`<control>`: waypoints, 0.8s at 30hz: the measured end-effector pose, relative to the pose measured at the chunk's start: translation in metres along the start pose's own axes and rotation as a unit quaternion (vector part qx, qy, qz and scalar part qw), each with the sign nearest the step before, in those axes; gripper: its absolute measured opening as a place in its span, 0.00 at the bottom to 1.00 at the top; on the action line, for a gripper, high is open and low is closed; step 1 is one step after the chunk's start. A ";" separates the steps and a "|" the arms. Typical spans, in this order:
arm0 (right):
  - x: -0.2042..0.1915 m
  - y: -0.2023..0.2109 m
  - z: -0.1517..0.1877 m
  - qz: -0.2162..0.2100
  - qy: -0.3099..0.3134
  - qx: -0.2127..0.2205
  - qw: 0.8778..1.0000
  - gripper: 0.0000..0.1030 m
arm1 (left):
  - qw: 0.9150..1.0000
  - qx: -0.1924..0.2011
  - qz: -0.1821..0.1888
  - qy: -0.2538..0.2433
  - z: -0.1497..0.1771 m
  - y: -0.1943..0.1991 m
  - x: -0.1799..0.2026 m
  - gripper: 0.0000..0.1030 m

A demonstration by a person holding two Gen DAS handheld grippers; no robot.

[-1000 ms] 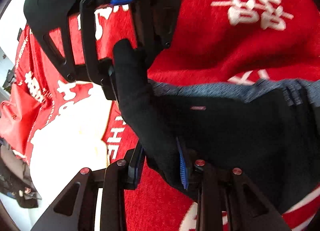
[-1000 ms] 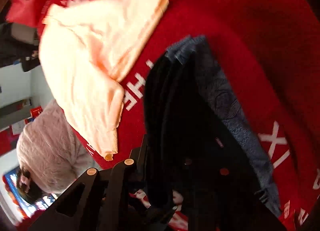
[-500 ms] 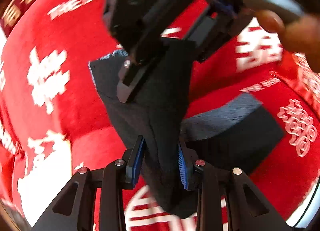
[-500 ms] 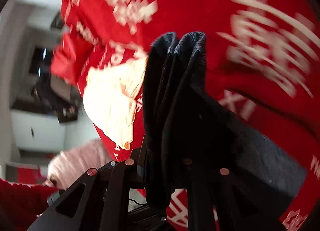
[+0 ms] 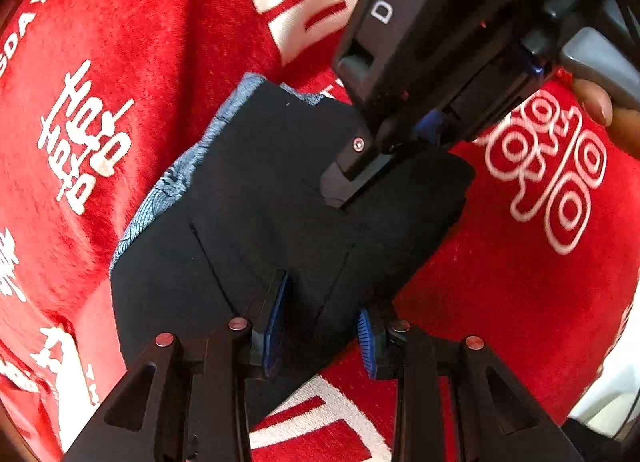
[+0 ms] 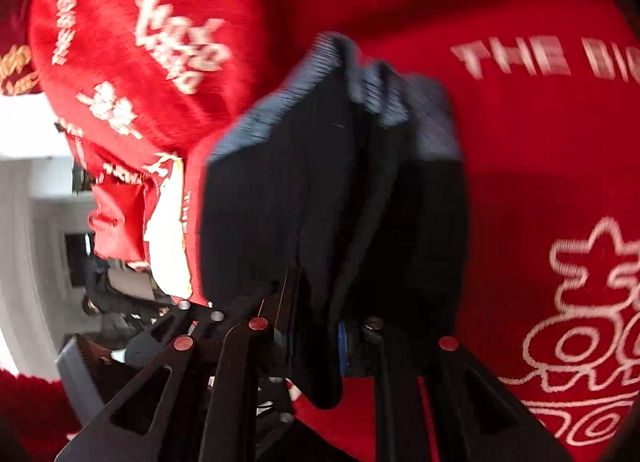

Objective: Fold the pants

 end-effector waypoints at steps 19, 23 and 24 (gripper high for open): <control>-0.069 0.018 -0.035 0.220 0.131 0.026 0.966 0.22 | 0.945 -0.130 0.015 0.300 0.038 -0.029 -0.195 0.79; -0.052 -0.014 -0.023 0.298 0.145 -0.010 0.943 0.22 | 0.936 -0.145 0.013 0.319 0.050 -0.045 -0.181 0.85; -0.048 -0.017 -0.017 0.307 0.140 -0.014 0.941 0.26 | 0.936 -0.143 0.007 0.320 0.053 -0.047 -0.179 0.94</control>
Point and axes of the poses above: each gripper's, at about its wrist camera, not at the fingertips, and y roughly against the way its jaws point, x to its right, z to its underside, the point moved 3 cm from there along -y, roughly the way its jaws point
